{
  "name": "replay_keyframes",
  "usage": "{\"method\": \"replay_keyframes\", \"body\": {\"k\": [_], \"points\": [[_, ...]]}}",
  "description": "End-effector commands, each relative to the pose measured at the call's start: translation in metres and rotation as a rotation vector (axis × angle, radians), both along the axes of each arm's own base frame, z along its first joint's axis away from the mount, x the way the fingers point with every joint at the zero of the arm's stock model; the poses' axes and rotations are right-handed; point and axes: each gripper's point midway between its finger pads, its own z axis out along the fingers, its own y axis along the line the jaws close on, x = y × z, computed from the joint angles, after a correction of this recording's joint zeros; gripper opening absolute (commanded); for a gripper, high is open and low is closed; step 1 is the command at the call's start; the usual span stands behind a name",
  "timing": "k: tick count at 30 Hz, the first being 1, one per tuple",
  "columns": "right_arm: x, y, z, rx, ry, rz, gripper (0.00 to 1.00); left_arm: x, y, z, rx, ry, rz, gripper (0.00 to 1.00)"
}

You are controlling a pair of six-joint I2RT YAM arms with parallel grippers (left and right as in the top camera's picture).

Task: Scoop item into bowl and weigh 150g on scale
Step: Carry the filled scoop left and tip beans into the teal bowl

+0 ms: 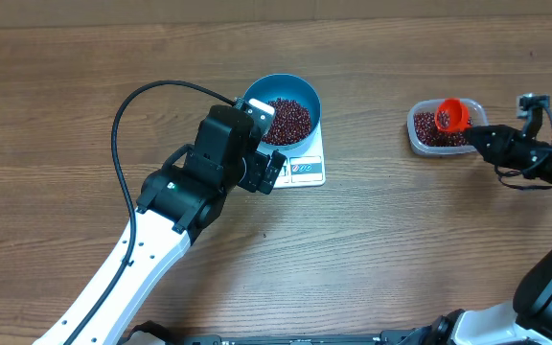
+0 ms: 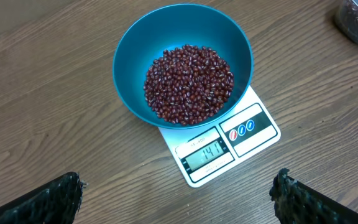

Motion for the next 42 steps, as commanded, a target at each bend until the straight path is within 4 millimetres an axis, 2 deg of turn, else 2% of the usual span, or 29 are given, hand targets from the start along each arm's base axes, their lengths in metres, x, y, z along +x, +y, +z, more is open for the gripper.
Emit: {"method": "replay_keyframes", "body": {"k": [1,6,10,14,15,21,27,35,42], "points": [[0.002,0.014,0.038,0.114,-0.120,0.071,0.04,-0.001,0.000,0.008,-0.012,-0.020,-0.010,1.00],[0.000,0.030,0.053,0.213,-0.140,0.118,0.04,-0.001,0.000,0.008,-0.012,-0.020,-0.010,0.99],[-0.001,0.051,0.061,0.258,-0.160,0.185,0.04,-0.001,0.000,0.008,-0.012,-0.020,-0.010,1.00],[0.000,0.079,0.061,0.266,-0.155,0.261,0.04,-0.001,0.000,0.008,-0.012,-0.020,-0.010,1.00],[0.000,0.093,0.062,0.265,-0.157,0.300,0.04,-0.001,0.000,0.008,-0.012,-0.020,-0.010,1.00],[0.004,0.144,0.066,0.252,-0.182,0.433,0.04,-0.001,0.000,0.008,-0.012,-0.020,-0.010,1.00],[0.021,0.188,0.066,0.162,-0.210,0.476,0.04,-0.001,0.000,0.008,-0.012,-0.020,-0.010,1.00],[0.031,0.245,0.069,0.020,-0.349,0.547,0.04,-0.001,0.000,0.008,-0.012,-0.020,-0.010,1.00],[0.046,0.264,0.053,-0.177,-0.391,0.492,0.04,-0.001,0.000,0.008,-0.012,-0.020,-0.010,0.99]]}}
